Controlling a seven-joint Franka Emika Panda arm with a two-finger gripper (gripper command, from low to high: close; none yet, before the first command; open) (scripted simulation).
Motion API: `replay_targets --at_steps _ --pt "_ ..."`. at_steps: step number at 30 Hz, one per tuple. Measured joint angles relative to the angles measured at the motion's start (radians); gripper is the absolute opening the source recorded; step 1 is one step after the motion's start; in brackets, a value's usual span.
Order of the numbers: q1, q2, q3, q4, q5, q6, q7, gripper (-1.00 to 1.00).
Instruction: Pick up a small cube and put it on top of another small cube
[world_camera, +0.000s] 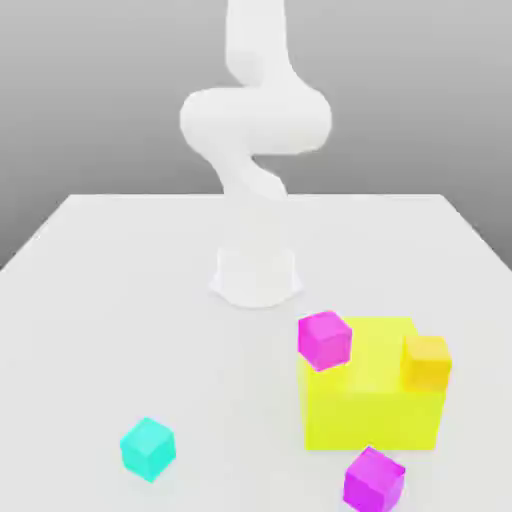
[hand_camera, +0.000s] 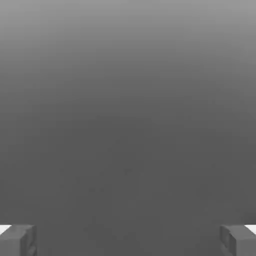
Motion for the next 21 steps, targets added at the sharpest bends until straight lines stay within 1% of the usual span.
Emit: replay_targets --at_steps 13,21 --pt "-0.088 0.477 -0.059 -0.14 0.015 0.229 0.104 0.0" --pt "-0.149 0.768 -0.095 -0.225 0.04 0.369 0.155 0.0"
